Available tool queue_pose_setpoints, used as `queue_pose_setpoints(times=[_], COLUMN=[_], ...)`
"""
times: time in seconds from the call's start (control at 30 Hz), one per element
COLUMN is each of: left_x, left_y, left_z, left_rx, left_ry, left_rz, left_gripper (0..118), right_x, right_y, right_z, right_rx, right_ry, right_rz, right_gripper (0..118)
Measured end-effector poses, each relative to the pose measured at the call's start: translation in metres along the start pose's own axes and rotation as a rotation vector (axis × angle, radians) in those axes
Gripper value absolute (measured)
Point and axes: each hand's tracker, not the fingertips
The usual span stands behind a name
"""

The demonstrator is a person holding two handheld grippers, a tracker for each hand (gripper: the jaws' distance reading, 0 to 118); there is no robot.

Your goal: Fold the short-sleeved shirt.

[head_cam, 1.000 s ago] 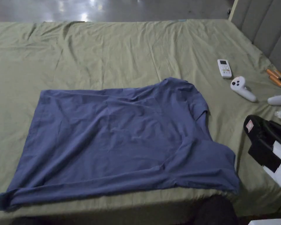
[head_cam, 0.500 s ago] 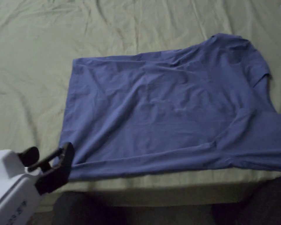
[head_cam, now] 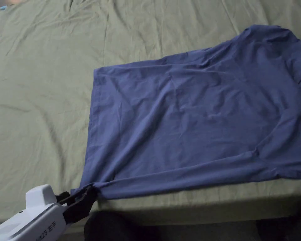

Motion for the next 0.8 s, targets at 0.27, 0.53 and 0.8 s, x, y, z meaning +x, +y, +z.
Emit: queue_pose_setpoints(times=[0.27,0.53,0.8], left_x=[0.029,0.037,0.056], left_y=[-0.001,0.006,0.007], left_z=[0.0,-0.01,-0.005], left_rx=[-0.048,-0.102,-0.101], left_ry=[0.005,0.001,0.026], left_rz=[-0.185,-0.175,-0.194], left_gripper=[11,10,10], right_x=[0.008,0.06,0.078], right_y=[-0.008,-0.039,-0.058], right_z=[0.006,-0.04,-0.082], right_rx=[-0.035,-0.212,-0.298], right_ry=[-0.05,-0.189,-0.131], right_rz=[0.01,0.033,0.028], right_gripper=[0,81,49])
